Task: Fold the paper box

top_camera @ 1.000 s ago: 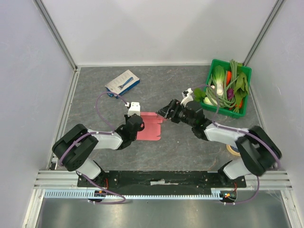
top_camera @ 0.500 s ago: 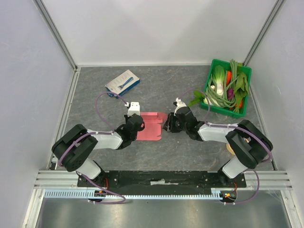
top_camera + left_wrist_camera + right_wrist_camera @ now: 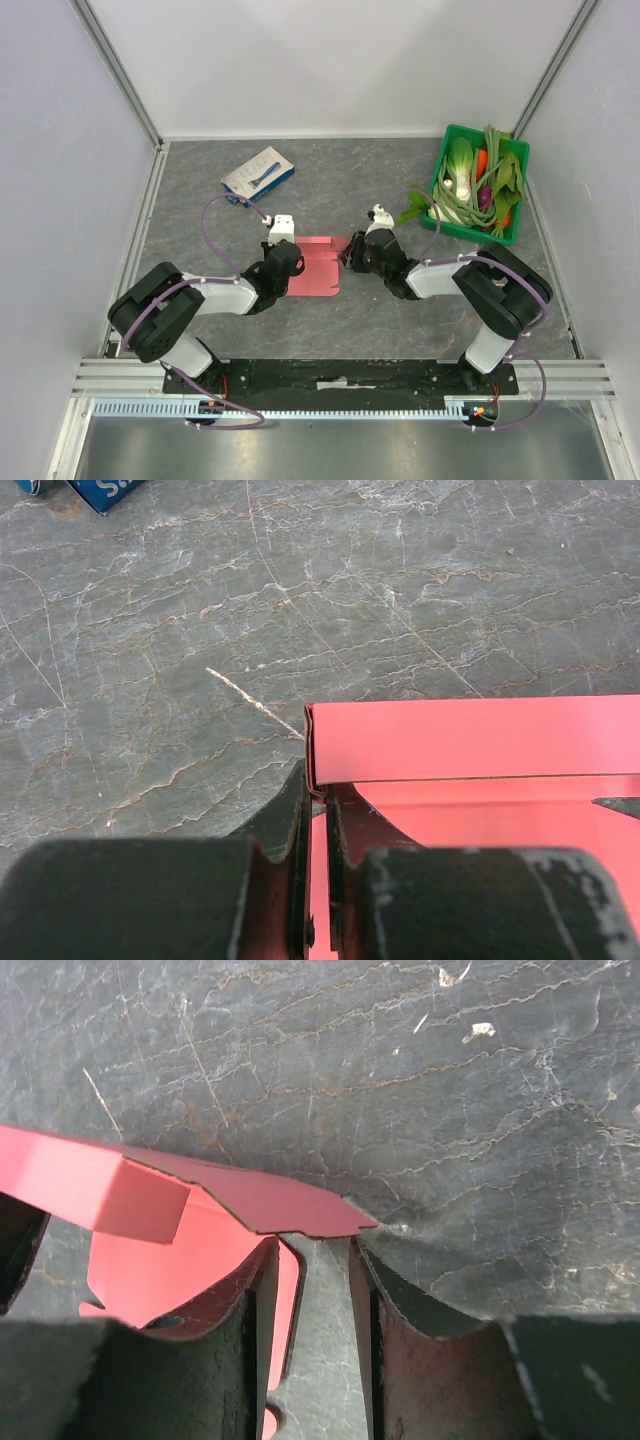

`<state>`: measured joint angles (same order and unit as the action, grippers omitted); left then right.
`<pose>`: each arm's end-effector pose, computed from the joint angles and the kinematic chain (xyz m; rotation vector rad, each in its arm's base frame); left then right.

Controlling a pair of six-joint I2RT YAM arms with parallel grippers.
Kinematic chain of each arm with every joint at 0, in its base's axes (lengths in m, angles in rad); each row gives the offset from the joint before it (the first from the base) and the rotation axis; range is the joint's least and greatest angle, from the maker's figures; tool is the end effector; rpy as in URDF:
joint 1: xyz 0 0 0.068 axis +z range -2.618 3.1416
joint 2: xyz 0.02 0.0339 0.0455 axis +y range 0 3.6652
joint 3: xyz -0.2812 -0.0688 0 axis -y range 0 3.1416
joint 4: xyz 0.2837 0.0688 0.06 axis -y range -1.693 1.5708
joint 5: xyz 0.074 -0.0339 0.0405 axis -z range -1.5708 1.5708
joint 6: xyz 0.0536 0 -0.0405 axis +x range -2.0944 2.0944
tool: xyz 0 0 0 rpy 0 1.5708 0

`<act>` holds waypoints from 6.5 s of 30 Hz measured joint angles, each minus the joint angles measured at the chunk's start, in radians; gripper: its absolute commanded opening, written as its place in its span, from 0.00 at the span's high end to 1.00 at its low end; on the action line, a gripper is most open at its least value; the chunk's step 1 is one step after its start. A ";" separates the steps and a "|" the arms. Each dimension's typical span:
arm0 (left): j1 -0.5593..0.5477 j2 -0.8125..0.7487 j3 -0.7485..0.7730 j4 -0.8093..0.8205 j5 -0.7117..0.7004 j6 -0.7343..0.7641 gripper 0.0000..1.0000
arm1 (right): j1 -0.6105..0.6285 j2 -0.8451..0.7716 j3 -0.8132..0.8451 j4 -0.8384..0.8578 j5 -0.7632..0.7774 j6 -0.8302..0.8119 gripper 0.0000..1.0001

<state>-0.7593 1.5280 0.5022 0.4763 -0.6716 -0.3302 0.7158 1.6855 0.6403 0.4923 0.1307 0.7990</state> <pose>0.2444 -0.1859 0.1224 0.0428 1.9916 0.0160 0.2722 0.2274 0.1108 0.1727 2.2069 0.7428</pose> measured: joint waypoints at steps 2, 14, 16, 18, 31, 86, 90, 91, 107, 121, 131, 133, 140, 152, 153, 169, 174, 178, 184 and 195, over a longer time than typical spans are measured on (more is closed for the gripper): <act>0.000 0.000 0.000 0.000 0.000 -0.001 0.98 | 0.001 0.021 -0.005 0.042 0.007 0.024 0.60; 0.000 -0.004 0.000 -0.006 0.000 -0.002 0.98 | 0.014 0.072 -0.011 0.153 0.006 0.084 0.74; 0.000 -0.004 0.000 -0.006 0.000 -0.002 0.98 | 0.015 0.083 -0.011 0.166 0.000 0.090 0.75; 0.000 -0.004 0.000 -0.006 0.000 -0.002 0.98 | 0.018 0.089 -0.011 0.168 -0.002 0.092 0.75; 0.000 -0.005 0.000 -0.008 0.000 -0.002 0.98 | 0.061 0.081 0.003 0.103 0.087 0.090 0.61; -0.005 -0.005 0.000 -0.018 -0.037 -0.002 0.98 | 0.144 0.163 0.130 0.097 0.157 -0.090 0.73; -0.005 -0.005 0.000 -0.019 -0.037 -0.002 0.98 | 0.175 0.163 0.134 0.081 0.184 -0.114 0.70; -0.005 -0.005 0.000 -0.019 -0.035 -0.002 0.98 | 0.179 0.163 0.135 0.074 0.185 -0.121 0.69; -0.018 -0.005 0.000 -0.016 -0.021 -0.002 0.98 | 0.186 0.114 0.135 0.006 0.161 -0.138 0.61; -0.018 -0.005 0.000 -0.016 -0.014 -0.003 0.98 | 0.029 -0.098 -0.043 -0.047 0.065 -0.142 0.52; -0.019 -0.005 0.000 -0.016 -0.014 -0.003 0.98 | 0.035 0.011 0.012 0.014 0.020 -0.137 0.57; -0.019 -0.005 0.000 -0.016 -0.014 -0.003 0.98 | 0.035 0.029 0.029 0.021 0.020 -0.137 0.61; -0.020 -0.005 0.000 -0.016 -0.014 -0.003 0.98 | 0.040 0.064 0.063 0.039 0.020 -0.141 0.85; -0.021 -0.005 0.000 -0.018 -0.022 -0.003 0.98 | 0.114 0.124 0.155 0.004 0.098 -0.172 1.00; -0.021 -0.005 0.000 -0.021 -0.027 -0.003 0.98 | 0.120 0.132 0.164 0.004 0.108 -0.172 1.00; -0.021 -0.005 0.000 -0.025 -0.035 -0.003 0.98 | 0.140 0.182 0.183 0.040 0.138 -0.164 0.69; -0.022 -0.005 0.000 -0.022 -0.032 -0.003 0.98 | 0.140 0.105 0.157 -0.046 0.133 -0.172 0.51; -0.023 -0.005 0.000 -0.021 -0.029 -0.003 0.98 | 0.142 -0.038 0.120 -0.167 0.131 -0.210 0.46; -0.023 -0.005 0.000 -0.021 -0.029 -0.003 0.98 | 0.106 -0.283 0.075 -0.326 0.102 -0.324 0.52; -0.024 0.000 0.001 -0.017 -0.029 -0.003 0.98 | -0.060 -0.198 0.270 -0.555 -0.059 -0.727 0.52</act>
<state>-0.7830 1.5280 0.5030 0.4595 -0.7002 -0.3332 0.6556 1.4876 0.9104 -0.0628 0.0715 0.0719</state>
